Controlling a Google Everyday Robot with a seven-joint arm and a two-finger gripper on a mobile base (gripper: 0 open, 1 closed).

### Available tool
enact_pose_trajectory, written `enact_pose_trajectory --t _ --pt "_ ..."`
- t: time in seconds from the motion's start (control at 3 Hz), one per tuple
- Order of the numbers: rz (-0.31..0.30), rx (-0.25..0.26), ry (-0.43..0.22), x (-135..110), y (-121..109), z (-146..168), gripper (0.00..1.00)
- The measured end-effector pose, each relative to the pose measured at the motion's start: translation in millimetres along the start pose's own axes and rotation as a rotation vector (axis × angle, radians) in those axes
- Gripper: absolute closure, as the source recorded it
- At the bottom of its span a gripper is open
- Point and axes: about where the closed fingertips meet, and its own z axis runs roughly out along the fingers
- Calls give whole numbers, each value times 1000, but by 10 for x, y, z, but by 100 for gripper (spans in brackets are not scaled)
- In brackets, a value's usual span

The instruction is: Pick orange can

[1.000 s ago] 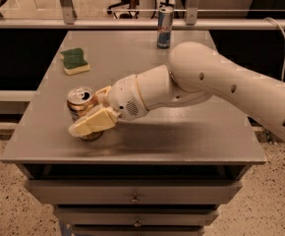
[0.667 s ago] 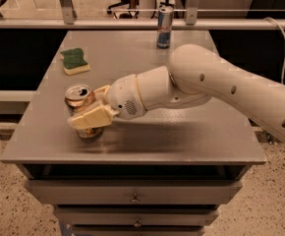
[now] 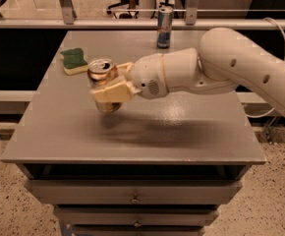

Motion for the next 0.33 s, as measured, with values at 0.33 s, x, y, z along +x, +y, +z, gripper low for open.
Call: enact_pose_trajectory --t 0.33 --pt "-29 86 -8 -216 -290 -444 100"
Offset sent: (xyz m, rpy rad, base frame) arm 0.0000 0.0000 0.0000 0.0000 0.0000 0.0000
